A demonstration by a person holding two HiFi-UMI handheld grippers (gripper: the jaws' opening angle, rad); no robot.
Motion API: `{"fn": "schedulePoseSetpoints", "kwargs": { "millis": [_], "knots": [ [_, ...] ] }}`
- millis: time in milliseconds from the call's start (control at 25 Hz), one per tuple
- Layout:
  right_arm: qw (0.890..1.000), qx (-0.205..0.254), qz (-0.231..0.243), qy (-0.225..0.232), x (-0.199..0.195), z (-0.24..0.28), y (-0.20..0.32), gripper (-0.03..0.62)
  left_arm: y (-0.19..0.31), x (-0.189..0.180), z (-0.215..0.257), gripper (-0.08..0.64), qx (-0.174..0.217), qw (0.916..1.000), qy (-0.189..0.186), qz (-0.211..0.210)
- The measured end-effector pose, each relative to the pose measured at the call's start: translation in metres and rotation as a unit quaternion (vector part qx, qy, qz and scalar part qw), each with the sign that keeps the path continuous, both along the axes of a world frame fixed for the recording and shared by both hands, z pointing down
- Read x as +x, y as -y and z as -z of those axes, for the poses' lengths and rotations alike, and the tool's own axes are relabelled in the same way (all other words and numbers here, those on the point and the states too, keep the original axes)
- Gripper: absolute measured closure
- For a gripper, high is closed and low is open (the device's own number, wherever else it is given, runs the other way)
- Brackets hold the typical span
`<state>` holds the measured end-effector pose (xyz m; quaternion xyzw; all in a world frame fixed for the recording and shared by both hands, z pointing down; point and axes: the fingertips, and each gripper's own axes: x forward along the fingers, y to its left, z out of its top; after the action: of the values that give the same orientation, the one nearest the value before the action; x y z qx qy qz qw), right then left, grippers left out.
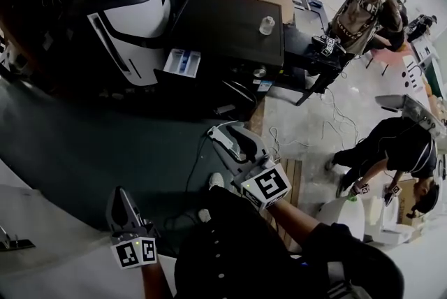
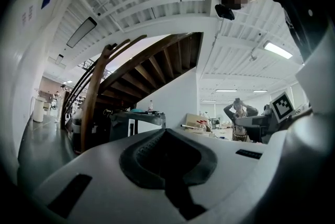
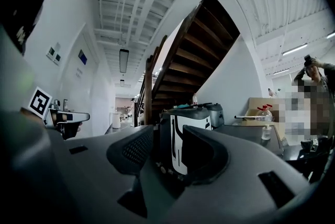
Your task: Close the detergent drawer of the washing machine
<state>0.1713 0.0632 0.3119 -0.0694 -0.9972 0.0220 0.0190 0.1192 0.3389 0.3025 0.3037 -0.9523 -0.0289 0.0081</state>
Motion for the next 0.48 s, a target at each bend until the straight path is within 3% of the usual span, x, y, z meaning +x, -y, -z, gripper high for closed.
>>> {"fn": "schedulePoseSetpoints", "kwargs": {
  "millis": [480],
  "knots": [
    [1.0, -0.02, -0.021, 0.01, -0.053, -0.012, 0.027, 0.416, 0.035, -0.063, -0.014, 0.555, -0.013, 0.9996, -0.011, -0.02]
  ]
}}
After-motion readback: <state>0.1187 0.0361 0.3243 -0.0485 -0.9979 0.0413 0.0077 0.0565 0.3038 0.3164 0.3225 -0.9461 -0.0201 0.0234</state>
